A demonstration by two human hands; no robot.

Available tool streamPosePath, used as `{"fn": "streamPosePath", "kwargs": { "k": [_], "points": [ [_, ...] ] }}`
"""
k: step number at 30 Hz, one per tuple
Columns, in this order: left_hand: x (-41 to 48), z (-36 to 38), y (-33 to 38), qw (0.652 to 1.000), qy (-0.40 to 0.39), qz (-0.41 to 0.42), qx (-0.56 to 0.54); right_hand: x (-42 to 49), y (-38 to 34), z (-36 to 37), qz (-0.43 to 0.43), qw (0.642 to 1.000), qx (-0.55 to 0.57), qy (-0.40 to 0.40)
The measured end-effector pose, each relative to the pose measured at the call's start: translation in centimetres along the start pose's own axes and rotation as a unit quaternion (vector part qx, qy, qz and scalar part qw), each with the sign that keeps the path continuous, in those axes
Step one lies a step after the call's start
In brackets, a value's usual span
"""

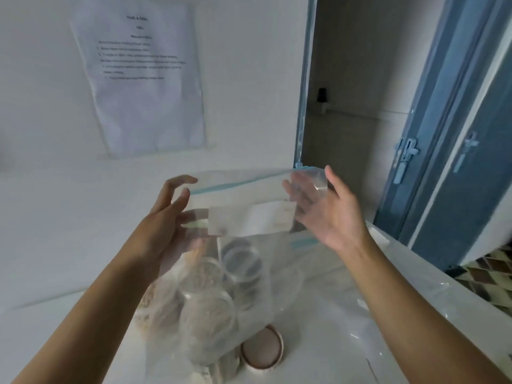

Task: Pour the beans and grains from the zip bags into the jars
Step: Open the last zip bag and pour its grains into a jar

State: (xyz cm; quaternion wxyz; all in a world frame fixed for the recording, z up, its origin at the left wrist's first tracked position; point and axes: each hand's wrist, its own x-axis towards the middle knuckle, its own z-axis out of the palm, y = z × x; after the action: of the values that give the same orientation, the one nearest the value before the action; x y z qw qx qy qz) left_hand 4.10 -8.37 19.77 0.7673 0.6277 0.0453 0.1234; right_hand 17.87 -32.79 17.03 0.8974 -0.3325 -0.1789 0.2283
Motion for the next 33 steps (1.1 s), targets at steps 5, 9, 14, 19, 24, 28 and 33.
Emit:
{"fn": "streamPosePath", "kwargs": {
  "k": [5, 9, 14, 19, 24, 28, 33],
  "points": [
    [2.2, 5.4, -1.8, 0.999, 0.023, 0.007, -0.024, -0.2, -2.6, -3.9, 0.011, 0.991, -0.129, 0.008],
    [3.3, 10.8, -4.0, 0.999, 0.050, 0.017, 0.007, 1.0, -6.0, -8.4, 0.025, 0.974, -0.220, 0.044],
    [5.3, 17.5, -7.3, 0.995, 0.090, -0.022, 0.021, 2.4, -10.7, -15.3, 0.107, 0.964, -0.238, 0.044],
    [7.9, 22.8, -10.6, 0.992, 0.087, -0.094, -0.024, 2.5, -15.1, -20.9, 0.190, 0.964, -0.159, 0.097],
    [9.8, 25.9, -14.8, 0.987, 0.106, -0.109, -0.049, 2.8, -17.2, -25.6, 0.245, 0.933, -0.231, 0.127],
    [9.7, 25.8, -20.7, 0.973, 0.143, -0.124, 0.132, 2.6, -15.9, -30.2, 0.263, 0.904, -0.315, 0.118],
    [11.2, 23.8, -25.8, 0.899, 0.219, -0.077, 0.371, 1.4, -14.1, -34.1, 0.261, 0.892, -0.354, 0.102]
  ]
}}
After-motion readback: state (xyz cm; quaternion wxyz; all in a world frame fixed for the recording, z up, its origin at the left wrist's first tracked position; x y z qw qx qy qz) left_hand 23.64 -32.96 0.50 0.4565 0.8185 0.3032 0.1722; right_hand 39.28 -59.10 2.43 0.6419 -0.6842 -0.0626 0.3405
